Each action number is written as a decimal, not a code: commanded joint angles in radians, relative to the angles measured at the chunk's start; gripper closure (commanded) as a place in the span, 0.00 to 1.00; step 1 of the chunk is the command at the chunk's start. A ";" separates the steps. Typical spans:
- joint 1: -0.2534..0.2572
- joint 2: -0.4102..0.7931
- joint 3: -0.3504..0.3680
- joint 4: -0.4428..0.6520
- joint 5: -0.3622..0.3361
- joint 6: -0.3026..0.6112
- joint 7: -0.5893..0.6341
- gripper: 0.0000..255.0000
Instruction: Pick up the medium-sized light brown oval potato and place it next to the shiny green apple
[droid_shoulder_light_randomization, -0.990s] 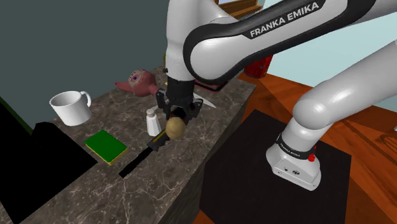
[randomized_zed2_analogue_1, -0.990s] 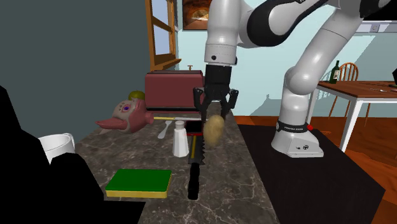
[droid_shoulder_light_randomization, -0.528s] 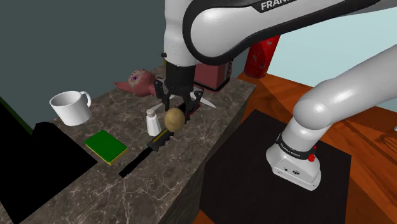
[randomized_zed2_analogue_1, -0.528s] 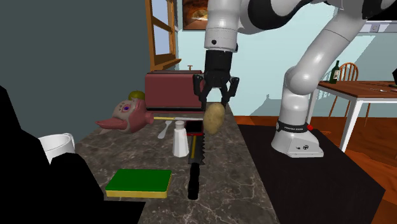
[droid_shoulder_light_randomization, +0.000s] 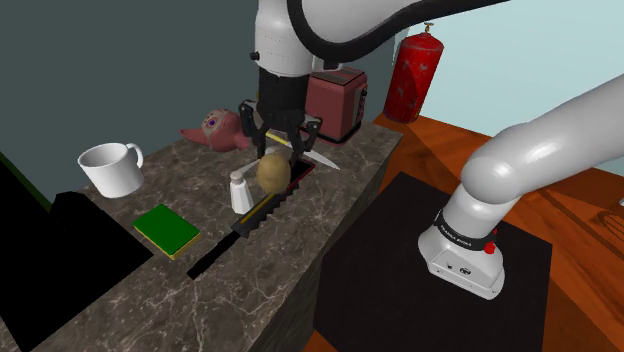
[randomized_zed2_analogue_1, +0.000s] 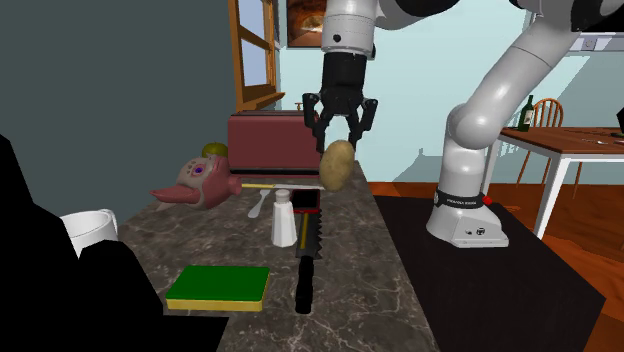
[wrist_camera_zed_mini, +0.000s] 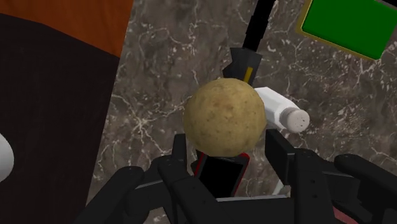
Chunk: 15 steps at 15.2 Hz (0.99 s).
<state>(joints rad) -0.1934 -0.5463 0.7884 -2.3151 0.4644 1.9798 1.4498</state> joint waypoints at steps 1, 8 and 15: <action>0.001 -0.007 -0.010 0.022 -0.004 -0.030 0.004 1.00; -0.110 0.149 -0.022 0.120 -0.106 -0.001 -0.059 1.00; -0.221 0.373 -0.012 0.276 -0.261 0.021 -0.081 1.00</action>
<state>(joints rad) -0.4003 -0.1999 0.7814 -2.0566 0.2240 1.9996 1.3797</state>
